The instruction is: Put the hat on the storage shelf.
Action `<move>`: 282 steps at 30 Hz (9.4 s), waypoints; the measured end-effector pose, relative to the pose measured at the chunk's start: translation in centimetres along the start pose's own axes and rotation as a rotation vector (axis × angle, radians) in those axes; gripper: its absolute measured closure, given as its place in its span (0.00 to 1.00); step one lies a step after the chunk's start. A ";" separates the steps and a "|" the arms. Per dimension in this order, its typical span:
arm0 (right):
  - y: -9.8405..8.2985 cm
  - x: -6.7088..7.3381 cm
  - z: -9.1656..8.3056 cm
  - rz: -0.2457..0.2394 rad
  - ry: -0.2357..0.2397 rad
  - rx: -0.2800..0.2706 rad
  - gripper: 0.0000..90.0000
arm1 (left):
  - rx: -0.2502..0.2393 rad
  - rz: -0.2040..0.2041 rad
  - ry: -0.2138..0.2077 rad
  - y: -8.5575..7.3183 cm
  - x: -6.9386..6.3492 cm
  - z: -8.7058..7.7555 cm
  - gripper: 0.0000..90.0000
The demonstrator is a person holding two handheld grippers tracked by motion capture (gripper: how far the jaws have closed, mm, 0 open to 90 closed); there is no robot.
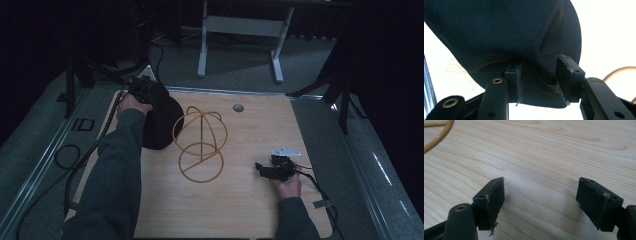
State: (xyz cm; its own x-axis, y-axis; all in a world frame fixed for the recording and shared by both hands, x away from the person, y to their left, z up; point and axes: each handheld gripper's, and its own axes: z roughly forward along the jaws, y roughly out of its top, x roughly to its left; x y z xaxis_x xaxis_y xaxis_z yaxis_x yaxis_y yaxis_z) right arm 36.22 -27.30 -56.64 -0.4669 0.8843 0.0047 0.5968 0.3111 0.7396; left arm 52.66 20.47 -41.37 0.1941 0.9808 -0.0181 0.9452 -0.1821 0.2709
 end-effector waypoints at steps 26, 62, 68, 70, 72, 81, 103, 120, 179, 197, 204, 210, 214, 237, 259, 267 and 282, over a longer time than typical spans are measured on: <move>0.0 0.0 0.0 0.000 0.001 0.000 0.25 | 0.027 -0.017 0.029 0.0 1.6 0.4 0.94; 0.0 0.0 0.0 -0.001 0.001 0.000 0.25 | -0.083 0.153 -0.076 -3.3 3.4 -4.3 0.95; 0.0 0.0 0.0 -0.001 0.001 0.000 0.25 | -0.108 0.159 -0.102 -3.6 3.8 -5.1 0.95; 0.0 0.0 0.0 0.000 0.001 0.000 0.25 | -0.116 0.169 -0.107 -3.8 3.9 -5.5 0.95; 0.0 0.0 0.0 -0.001 0.001 0.000 0.25 | -0.122 0.176 -0.113 -3.9 4.1 -5.7 0.95; 0.0 0.0 0.0 0.000 0.001 0.000 0.25 | -0.156 0.201 -0.128 -4.5 4.4 -6.8 0.95; 0.0 0.0 0.0 0.000 0.001 0.000 0.25 | -0.242 0.286 -0.178 -5.5 4.8 -8.9 0.94; 0.0 0.0 0.0 -0.003 0.000 -0.002 0.25 | -0.278 0.376 -0.189 -5.8 4.2 -10.4 0.95; 0.0 0.0 0.0 -0.002 0.000 -0.001 0.25 | -0.423 0.498 -0.301 -8.8 6.7 -14.6 0.94; 0.0 0.0 0.0 -0.002 0.001 -0.001 0.25 | -0.468 0.544 -0.349 -9.4 7.1 -16.0 0.94; 0.0 0.0 0.0 -0.003 0.000 -0.001 0.25 | -0.481 0.549 -0.355 -9.4 7.0 -16.8 0.94; 0.0 0.0 0.0 -0.003 0.000 -0.002 0.25 | -0.484 0.553 -0.364 -9.1 6.8 -17.4 0.94; 0.0 0.0 0.0 -0.003 0.000 -0.002 0.25 | -0.482 0.565 -0.369 -8.9 6.6 -17.7 0.94; 0.0 0.0 0.0 -0.002 0.001 -0.001 0.25 | -0.495 0.629 -0.410 -8.7 5.5 -19.6 0.94; 0.0 0.0 0.0 -0.002 0.001 -0.001 0.25 | -0.508 0.701 -0.467 -8.7 3.7 -20.8 0.94; 0.0 0.0 0.0 -0.002 0.001 -0.001 0.25 | -0.492 0.736 -0.487 -8.9 2.6 -20.8 0.94; 0.0 0.0 0.0 -0.002 0.001 -0.001 0.25 | -0.482 0.794 -0.521 -8.6 0.1 -20.7 0.94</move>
State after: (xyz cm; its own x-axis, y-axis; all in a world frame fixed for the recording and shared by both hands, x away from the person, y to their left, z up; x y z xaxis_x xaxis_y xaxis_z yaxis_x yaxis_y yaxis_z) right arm 36.23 -27.29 -56.65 -0.4687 0.8833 0.0033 0.5948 0.3129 0.7405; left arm 39.15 23.57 -23.78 0.9054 0.4218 -0.0478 0.3173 -0.5978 0.7362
